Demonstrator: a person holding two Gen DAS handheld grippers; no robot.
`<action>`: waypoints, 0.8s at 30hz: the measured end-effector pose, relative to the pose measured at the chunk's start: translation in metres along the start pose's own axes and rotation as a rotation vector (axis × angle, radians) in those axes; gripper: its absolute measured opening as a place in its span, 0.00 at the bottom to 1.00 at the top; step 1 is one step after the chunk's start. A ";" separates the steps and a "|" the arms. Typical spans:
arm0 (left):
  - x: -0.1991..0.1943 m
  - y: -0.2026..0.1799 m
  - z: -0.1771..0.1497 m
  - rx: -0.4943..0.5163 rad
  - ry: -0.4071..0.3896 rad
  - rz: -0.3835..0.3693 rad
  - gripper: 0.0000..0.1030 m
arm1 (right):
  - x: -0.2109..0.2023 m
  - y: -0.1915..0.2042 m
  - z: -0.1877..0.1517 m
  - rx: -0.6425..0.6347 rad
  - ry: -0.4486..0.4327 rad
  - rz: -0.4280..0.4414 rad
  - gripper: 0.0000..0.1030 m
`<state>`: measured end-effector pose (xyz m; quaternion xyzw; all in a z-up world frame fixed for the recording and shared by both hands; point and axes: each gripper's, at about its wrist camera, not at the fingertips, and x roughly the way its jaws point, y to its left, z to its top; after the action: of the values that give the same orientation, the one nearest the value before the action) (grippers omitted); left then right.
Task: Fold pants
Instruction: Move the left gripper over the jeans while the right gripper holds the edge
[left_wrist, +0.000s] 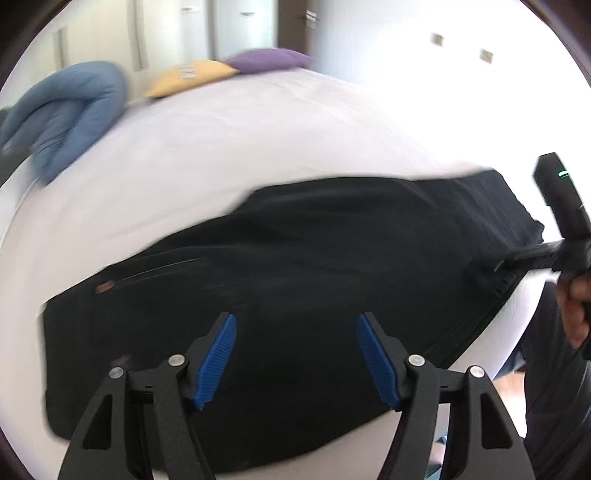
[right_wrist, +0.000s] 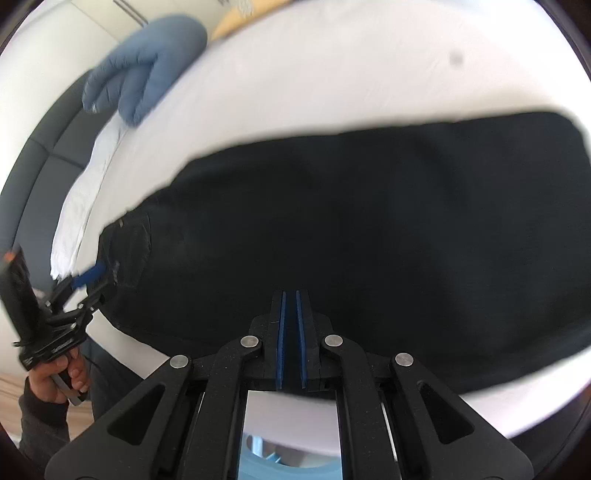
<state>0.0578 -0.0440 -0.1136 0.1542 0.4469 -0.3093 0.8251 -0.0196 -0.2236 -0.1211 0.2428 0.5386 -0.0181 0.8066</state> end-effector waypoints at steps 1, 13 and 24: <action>0.011 -0.006 -0.002 0.015 0.036 -0.004 0.68 | 0.020 -0.003 0.009 -0.012 0.059 -0.066 0.05; 0.017 -0.014 -0.056 0.010 0.112 -0.048 0.68 | 0.003 0.012 -0.043 -0.125 0.108 -0.146 0.05; -0.032 0.037 -0.022 -0.036 0.024 -0.049 0.66 | 0.012 0.102 0.082 -0.223 -0.052 0.261 0.52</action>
<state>0.0545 0.0077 -0.1005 0.1318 0.4660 -0.3194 0.8146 0.0856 -0.1652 -0.0687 0.2191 0.4799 0.1402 0.8379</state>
